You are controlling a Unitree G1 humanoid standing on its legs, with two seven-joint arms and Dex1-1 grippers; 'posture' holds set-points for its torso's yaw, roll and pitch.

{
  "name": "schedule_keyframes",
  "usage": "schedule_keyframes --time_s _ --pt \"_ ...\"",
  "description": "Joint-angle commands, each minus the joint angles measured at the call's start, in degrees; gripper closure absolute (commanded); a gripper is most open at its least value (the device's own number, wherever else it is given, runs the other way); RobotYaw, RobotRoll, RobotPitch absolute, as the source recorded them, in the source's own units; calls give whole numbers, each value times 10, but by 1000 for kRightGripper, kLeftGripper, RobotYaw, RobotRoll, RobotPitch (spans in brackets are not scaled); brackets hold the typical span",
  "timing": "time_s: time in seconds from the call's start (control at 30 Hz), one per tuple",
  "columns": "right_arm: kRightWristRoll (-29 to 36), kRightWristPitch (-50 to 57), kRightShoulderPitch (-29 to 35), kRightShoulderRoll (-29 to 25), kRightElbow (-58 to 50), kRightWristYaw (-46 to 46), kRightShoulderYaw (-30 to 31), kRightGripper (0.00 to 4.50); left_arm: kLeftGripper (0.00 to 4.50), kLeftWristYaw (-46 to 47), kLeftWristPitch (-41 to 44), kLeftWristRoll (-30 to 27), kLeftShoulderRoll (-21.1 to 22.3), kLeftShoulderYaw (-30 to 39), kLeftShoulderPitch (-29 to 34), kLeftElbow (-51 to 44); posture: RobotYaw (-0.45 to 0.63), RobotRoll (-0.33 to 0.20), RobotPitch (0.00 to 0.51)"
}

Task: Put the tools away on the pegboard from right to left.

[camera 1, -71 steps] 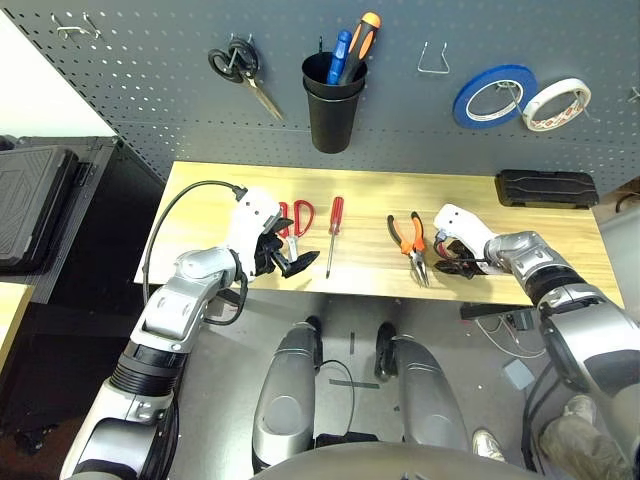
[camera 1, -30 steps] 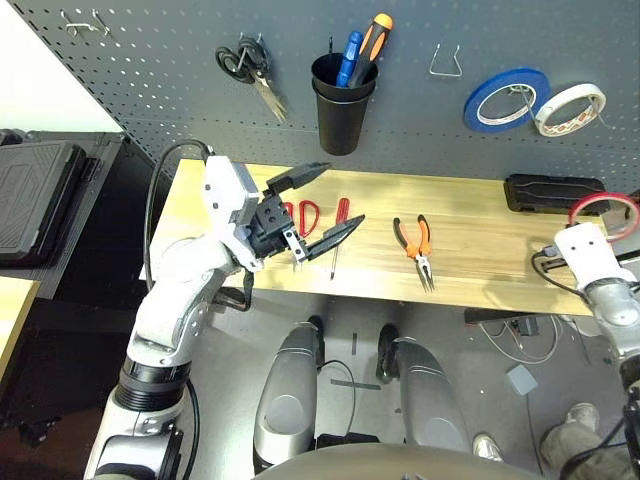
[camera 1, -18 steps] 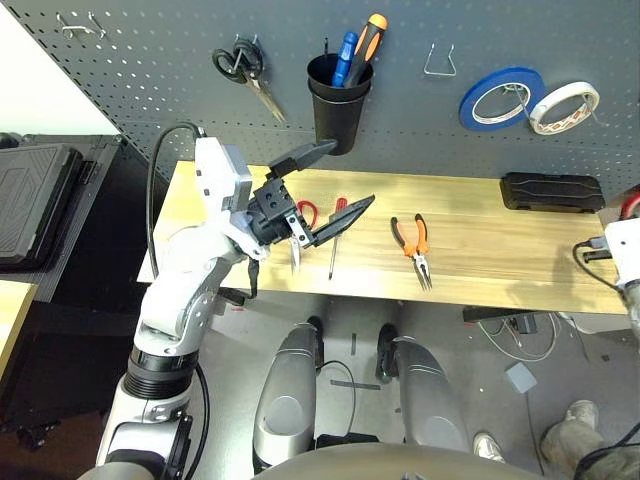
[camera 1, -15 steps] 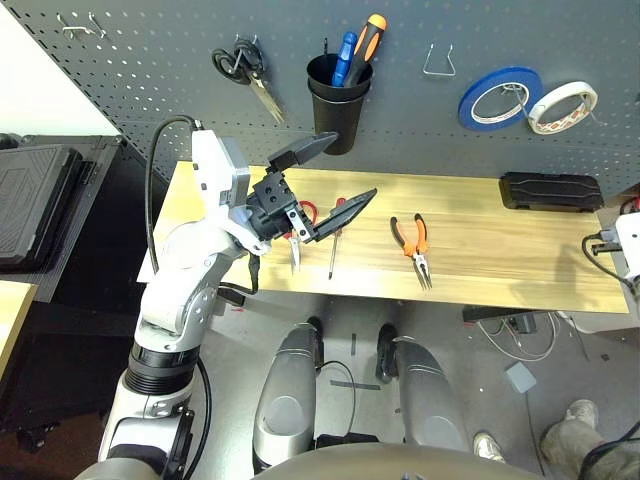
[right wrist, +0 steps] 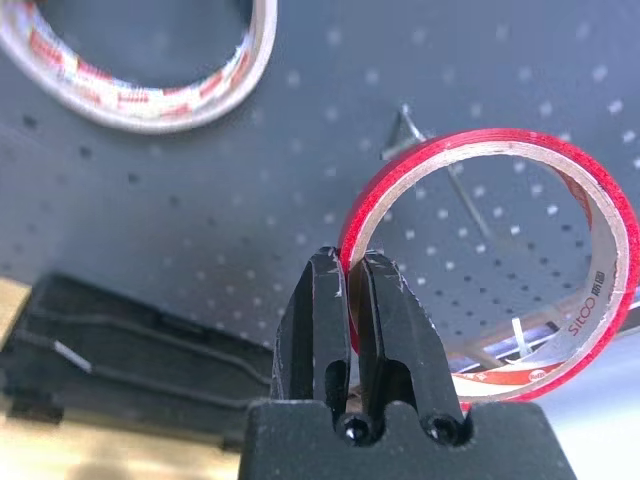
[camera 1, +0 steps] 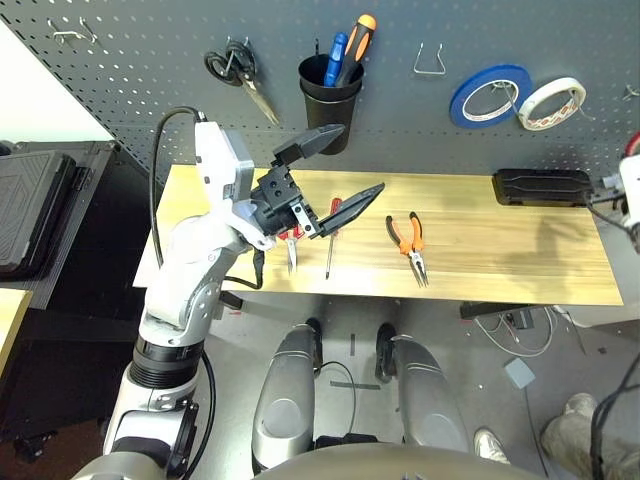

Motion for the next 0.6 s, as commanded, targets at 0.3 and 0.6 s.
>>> schedule_keyframes --time_s 0.3,0.6 --pt "-30 138 -102 12 40 9 28 4476 0 1 7 9 5 -9 7 -2 225 0 252" --pt "-15 10 -49 34 23 -44 5 1857 0 5 10 14 9 -9 19 -10 246 0 257"
